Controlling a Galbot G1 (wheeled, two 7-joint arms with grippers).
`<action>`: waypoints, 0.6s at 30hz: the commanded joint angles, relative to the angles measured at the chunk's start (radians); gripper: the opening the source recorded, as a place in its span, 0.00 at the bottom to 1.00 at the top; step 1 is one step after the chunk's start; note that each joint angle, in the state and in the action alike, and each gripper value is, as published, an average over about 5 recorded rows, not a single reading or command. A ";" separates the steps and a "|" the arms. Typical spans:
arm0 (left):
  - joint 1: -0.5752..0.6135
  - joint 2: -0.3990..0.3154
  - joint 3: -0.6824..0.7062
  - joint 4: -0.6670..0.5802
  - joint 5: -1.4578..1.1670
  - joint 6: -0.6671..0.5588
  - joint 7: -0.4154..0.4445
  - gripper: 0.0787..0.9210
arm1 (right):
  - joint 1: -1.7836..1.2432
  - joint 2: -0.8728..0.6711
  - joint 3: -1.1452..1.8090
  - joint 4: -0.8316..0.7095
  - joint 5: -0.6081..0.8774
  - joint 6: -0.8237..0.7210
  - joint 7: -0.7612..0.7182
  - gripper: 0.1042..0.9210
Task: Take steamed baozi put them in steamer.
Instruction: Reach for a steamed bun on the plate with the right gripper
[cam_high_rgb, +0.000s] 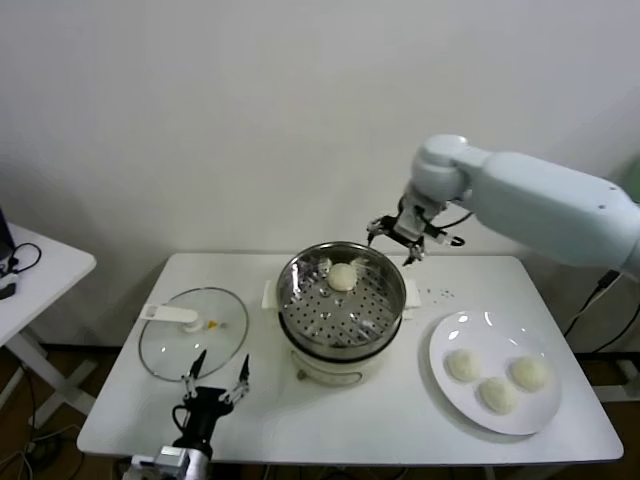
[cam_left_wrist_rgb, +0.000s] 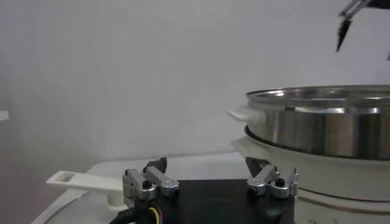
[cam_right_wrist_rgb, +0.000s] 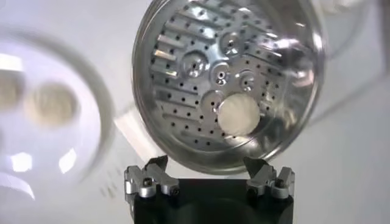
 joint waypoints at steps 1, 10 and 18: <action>0.003 0.003 -0.002 -0.003 -0.004 -0.005 -0.002 0.88 | -0.030 -0.277 -0.074 0.023 0.352 -0.261 0.088 0.88; 0.008 0.007 -0.002 -0.005 -0.003 -0.012 -0.002 0.88 | -0.314 -0.374 0.104 0.041 0.233 -0.282 0.091 0.88; 0.010 0.005 0.003 0.004 -0.002 -0.019 -0.003 0.88 | -0.494 -0.393 0.195 0.038 0.148 -0.290 0.083 0.88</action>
